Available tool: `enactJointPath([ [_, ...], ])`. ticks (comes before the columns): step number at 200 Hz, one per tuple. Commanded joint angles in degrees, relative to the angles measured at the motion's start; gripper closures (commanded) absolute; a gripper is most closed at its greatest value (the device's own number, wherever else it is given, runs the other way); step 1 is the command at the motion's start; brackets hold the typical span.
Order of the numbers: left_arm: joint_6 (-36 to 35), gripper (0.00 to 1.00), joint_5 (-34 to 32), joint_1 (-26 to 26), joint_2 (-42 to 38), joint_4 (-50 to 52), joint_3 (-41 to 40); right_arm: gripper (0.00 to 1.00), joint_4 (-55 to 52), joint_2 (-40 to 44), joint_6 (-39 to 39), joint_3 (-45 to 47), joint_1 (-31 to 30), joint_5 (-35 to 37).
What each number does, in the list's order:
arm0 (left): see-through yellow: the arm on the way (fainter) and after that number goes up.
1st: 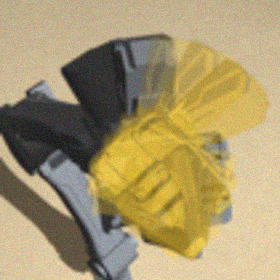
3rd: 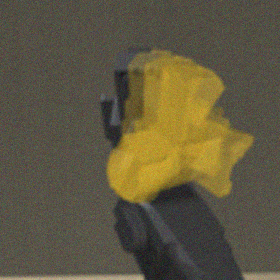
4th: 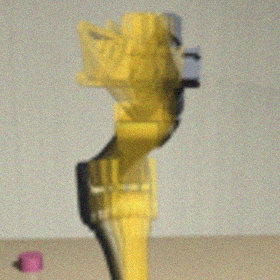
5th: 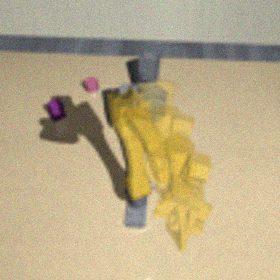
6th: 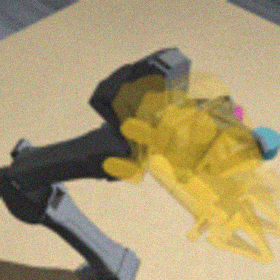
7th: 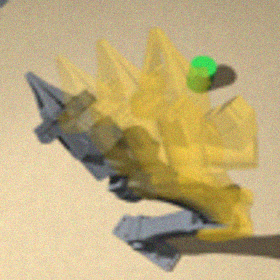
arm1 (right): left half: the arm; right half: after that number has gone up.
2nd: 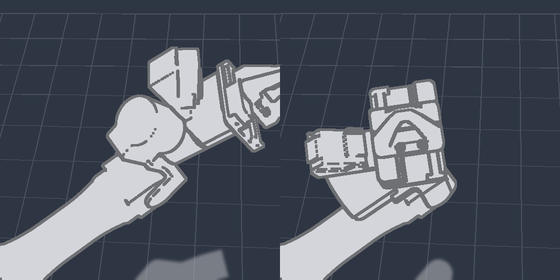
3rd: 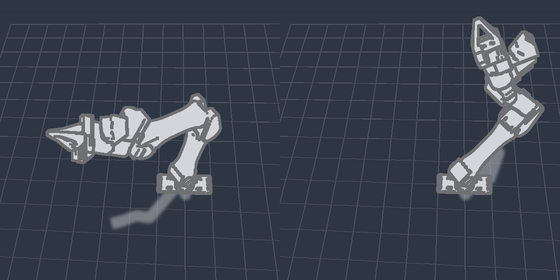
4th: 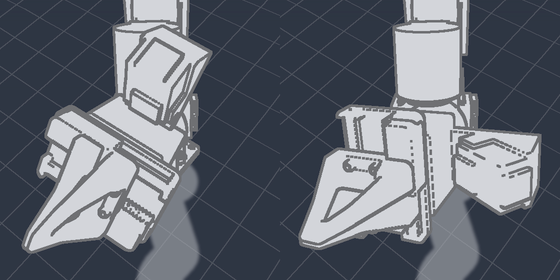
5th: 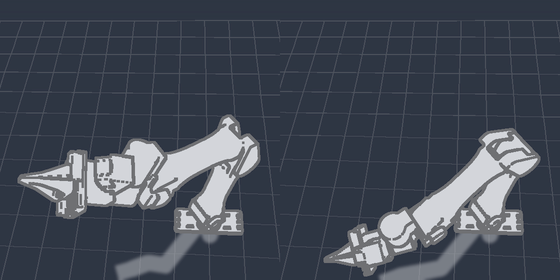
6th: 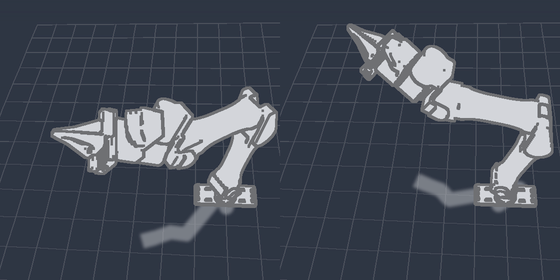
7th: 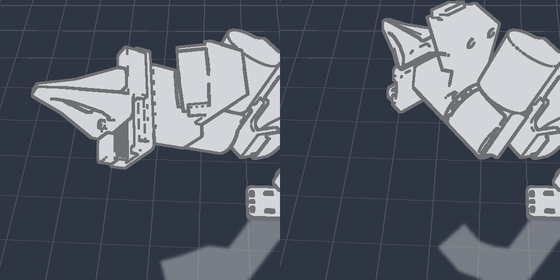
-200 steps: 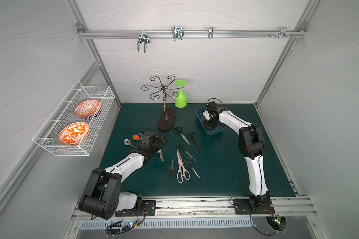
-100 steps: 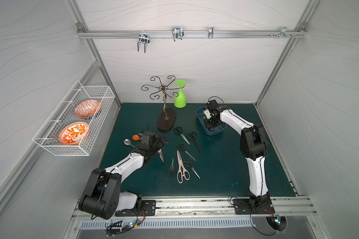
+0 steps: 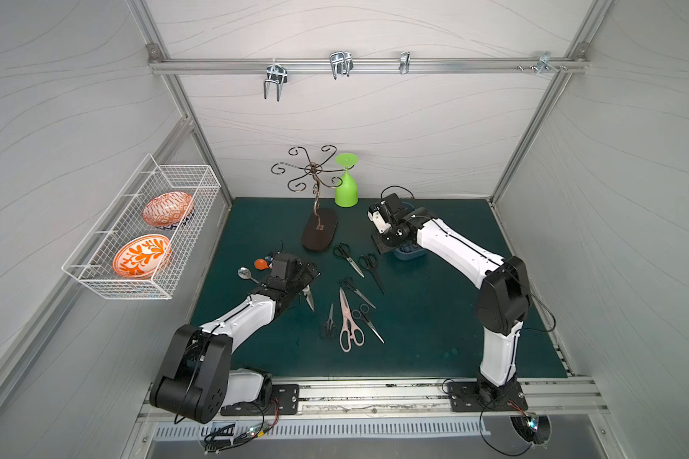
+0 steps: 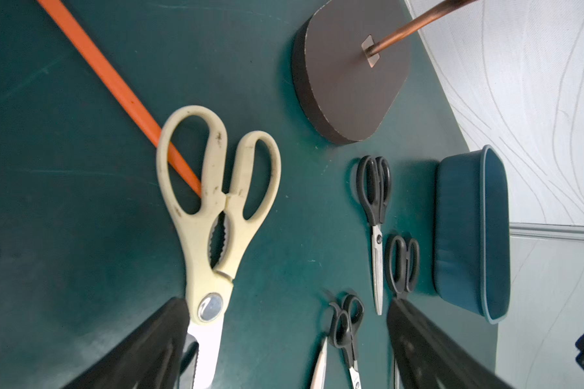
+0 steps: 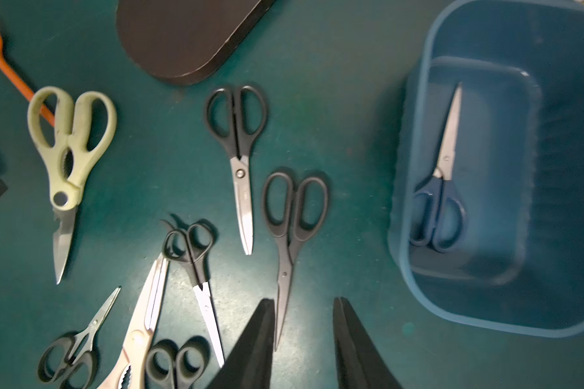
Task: Put the scissors into the storage box
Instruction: Place the scissors in the storage box, then pick up the scissors from the center of the board.
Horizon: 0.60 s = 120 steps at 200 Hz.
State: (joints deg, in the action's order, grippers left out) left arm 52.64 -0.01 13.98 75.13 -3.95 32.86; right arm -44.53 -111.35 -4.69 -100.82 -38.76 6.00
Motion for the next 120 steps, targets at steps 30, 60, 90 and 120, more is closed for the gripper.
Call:
enactJointPath([
  [30, -0.8, 0.03, -1.5, -0.1, -1.5, -1.1, -0.3, 0.66, -1.0, -6.0, -0.4, -1.0, -2.5, 1.4],
  [60, -0.7, 0.03, -1.4, -0.1, -1.3, -1.1, -0.3, 0.65, -0.2, -8.8, -0.3, -2.1, -2.4, 1.4],
  [90, -0.8, 0.03, -1.3, -0.1, -1.3, -0.9, -0.3, 0.65, 0.0, -12.1, -0.5, -4.3, -2.4, 1.0],
  [120, -1.1, 0.03, -1.5, -0.1, -1.4, -0.5, -0.3, 0.65, 1.1, -14.6, -1.2, -5.6, -2.3, 0.6],
])
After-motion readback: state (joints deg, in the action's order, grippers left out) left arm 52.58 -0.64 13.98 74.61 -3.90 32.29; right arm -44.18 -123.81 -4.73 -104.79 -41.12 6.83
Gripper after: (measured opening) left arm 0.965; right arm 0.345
